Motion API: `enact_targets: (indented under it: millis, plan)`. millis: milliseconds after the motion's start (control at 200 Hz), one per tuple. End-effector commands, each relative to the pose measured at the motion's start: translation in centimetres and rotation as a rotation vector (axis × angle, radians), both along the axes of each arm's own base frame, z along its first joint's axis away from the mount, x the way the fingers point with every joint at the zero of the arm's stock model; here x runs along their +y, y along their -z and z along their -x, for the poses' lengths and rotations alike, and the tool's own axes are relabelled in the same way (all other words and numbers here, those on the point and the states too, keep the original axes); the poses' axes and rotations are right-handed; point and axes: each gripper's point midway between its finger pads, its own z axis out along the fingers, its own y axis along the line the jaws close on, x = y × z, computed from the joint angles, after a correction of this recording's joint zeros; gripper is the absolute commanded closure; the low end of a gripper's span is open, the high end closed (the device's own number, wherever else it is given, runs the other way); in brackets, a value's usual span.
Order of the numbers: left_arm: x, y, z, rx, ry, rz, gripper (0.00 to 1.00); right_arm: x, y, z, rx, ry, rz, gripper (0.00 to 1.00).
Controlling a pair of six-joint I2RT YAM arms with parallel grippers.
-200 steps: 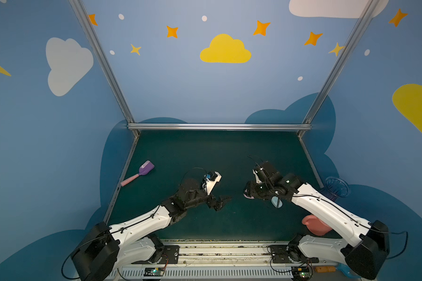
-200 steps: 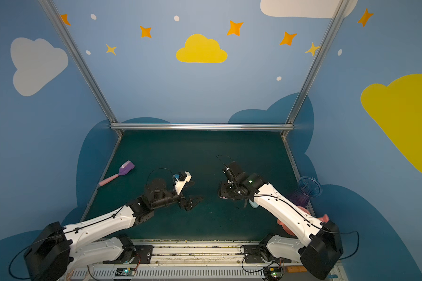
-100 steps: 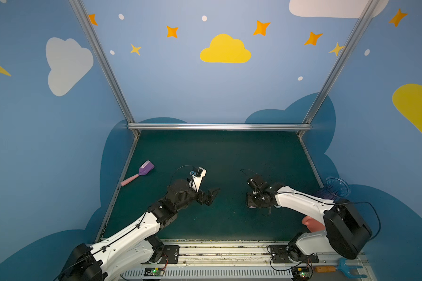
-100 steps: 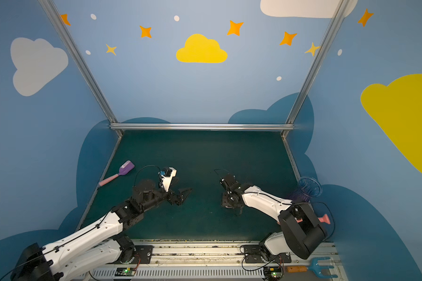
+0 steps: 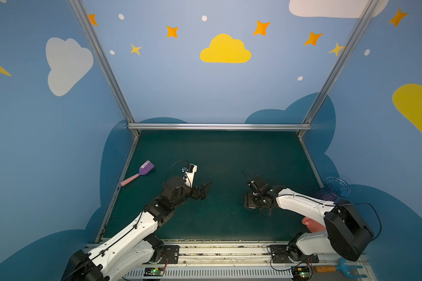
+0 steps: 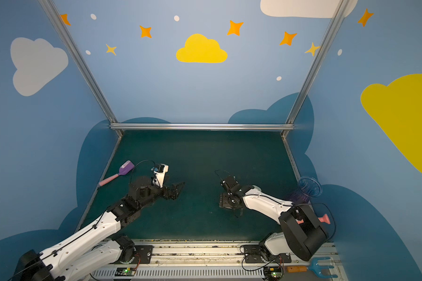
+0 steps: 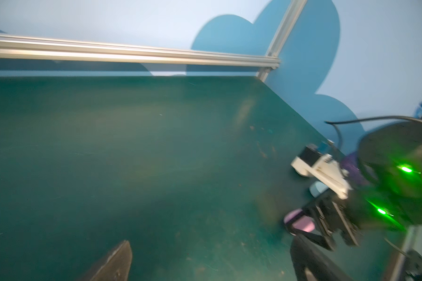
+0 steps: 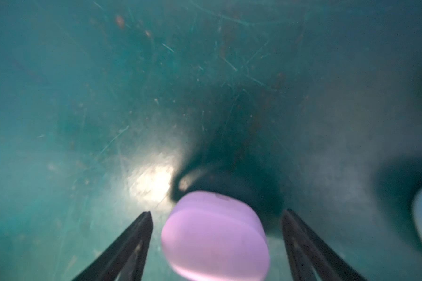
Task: Insert the wireless bluetooth earbuds into the charging case
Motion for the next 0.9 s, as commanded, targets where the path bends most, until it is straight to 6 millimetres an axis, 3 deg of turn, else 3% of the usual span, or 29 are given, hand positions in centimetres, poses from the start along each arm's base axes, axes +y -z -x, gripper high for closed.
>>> enact_targets:
  millis: [0,205,446,526,671,841,851,896]
  plan:
    - [2.3,-1.6,-1.1,-0.017,-0.101,-0.027,0.0,-0.3,-2.9,-0.7,-0.065,-0.014,-0.004,0.14]
    - [7.4,-1.8,-2.9,-0.014,-0.266,-0.099,0.0,-1.0,-8.5,-3.4,-0.243,-0.037,-0.019,0.07]
    - [13.1,-0.6,-4.9,0.005,-0.439,-0.116,0.0,-5.1,-12.9,-9.3,-0.463,-0.025,0.104,0.03]
    - [14.2,-0.3,-5.1,-0.019,-0.47,-0.101,0.0,-7.4,-13.1,-11.3,-0.509,0.019,0.15,0.03]
    - [15.8,0.7,-5.5,-0.052,-0.527,-0.124,0.0,-11.8,-11.8,-13.8,-0.544,0.139,0.187,0.03]
    - [17.8,1.8,-6.2,-0.074,-0.557,-0.132,0.0,-13.6,-10.9,-15.8,-0.676,0.146,0.198,0.03]
    - [17.9,1.8,-6.2,-0.076,-0.558,-0.132,0.0,-13.7,-10.0,-15.5,-0.661,0.141,0.201,0.03]
    - [18.3,2.1,-6.5,-0.086,-0.566,-0.13,0.0,-13.9,-9.7,-15.7,-0.695,0.135,0.205,0.03]
